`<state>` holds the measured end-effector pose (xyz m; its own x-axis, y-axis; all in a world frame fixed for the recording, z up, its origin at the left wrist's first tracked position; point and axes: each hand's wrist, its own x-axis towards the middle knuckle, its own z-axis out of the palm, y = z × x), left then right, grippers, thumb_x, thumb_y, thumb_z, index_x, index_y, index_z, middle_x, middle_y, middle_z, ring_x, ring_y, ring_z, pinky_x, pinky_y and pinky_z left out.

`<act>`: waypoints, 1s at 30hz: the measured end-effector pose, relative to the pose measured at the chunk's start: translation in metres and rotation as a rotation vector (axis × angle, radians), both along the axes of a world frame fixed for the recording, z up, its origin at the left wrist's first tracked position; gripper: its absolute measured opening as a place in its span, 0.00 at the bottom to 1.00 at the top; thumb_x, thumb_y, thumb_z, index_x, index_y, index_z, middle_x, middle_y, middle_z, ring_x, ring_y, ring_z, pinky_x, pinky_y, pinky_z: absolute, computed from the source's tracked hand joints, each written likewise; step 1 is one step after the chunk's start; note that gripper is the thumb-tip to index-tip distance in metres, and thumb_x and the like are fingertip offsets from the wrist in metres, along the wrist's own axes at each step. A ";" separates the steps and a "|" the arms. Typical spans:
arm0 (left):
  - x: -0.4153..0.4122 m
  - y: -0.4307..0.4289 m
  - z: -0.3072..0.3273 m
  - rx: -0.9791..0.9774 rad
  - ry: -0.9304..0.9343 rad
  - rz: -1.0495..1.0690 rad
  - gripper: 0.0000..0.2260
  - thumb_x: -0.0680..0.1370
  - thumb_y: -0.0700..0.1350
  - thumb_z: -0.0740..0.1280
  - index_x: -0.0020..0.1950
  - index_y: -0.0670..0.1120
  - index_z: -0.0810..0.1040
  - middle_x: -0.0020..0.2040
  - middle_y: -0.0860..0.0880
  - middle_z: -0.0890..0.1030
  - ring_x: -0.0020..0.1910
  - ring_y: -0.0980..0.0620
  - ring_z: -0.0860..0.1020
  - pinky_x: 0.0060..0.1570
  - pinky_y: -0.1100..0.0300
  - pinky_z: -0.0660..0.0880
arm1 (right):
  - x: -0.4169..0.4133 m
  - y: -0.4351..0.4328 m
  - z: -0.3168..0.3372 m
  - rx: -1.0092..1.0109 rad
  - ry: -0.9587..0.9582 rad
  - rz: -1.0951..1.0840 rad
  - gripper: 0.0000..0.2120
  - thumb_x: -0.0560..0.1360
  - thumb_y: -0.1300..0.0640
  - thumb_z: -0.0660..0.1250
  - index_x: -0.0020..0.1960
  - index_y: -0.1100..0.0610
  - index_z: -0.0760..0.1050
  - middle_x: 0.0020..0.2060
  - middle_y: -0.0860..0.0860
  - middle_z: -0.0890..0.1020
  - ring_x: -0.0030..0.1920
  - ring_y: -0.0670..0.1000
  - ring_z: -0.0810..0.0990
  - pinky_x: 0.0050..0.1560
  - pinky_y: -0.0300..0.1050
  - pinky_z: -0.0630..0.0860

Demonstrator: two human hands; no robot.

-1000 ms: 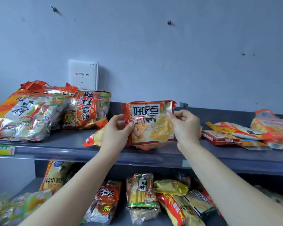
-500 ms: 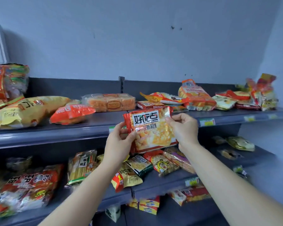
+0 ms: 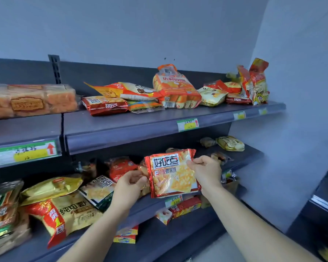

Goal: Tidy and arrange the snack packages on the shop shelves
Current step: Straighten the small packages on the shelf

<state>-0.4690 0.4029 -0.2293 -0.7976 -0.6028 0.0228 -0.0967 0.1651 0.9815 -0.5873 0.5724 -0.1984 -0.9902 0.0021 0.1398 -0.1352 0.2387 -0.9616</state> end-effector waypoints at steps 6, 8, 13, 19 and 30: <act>-0.089 0.029 -0.029 0.097 -0.078 -0.027 0.12 0.78 0.43 0.68 0.61 0.43 0.78 0.52 0.48 0.79 0.51 0.51 0.76 0.47 0.60 0.71 | -0.083 0.024 -0.027 0.022 -0.105 -0.012 0.07 0.71 0.58 0.74 0.38 0.55 0.78 0.41 0.49 0.82 0.42 0.48 0.78 0.41 0.40 0.72; -0.112 0.036 -0.036 0.107 -0.109 -0.048 0.13 0.78 0.43 0.68 0.61 0.42 0.78 0.54 0.46 0.80 0.51 0.51 0.76 0.49 0.59 0.70 | -0.106 0.032 -0.034 0.020 -0.131 -0.027 0.07 0.71 0.59 0.74 0.38 0.56 0.77 0.40 0.50 0.81 0.41 0.48 0.78 0.39 0.40 0.73; -0.156 0.047 -0.045 0.126 -0.172 -0.082 0.14 0.78 0.43 0.69 0.63 0.42 0.78 0.51 0.46 0.80 0.45 0.53 0.76 0.43 0.60 0.72 | -0.154 0.045 -0.046 0.039 -0.180 -0.046 0.07 0.71 0.59 0.75 0.38 0.56 0.78 0.39 0.50 0.82 0.43 0.52 0.80 0.46 0.47 0.78; -0.201 0.059 -0.055 0.114 -0.228 -0.026 0.14 0.78 0.38 0.67 0.64 0.42 0.77 0.51 0.44 0.80 0.46 0.50 0.77 0.38 0.61 0.73 | -0.206 0.047 -0.057 0.036 -0.225 0.013 0.07 0.70 0.59 0.75 0.37 0.55 0.78 0.40 0.51 0.83 0.45 0.53 0.82 0.49 0.54 0.81; -0.252 0.083 -0.097 0.065 -0.441 0.451 0.27 0.74 0.49 0.71 0.71 0.46 0.68 0.65 0.41 0.74 0.60 0.41 0.73 0.58 0.50 0.72 | -0.281 0.054 -0.073 0.050 -0.186 0.231 0.09 0.72 0.59 0.73 0.37 0.53 0.75 0.44 0.51 0.81 0.46 0.51 0.81 0.42 0.44 0.78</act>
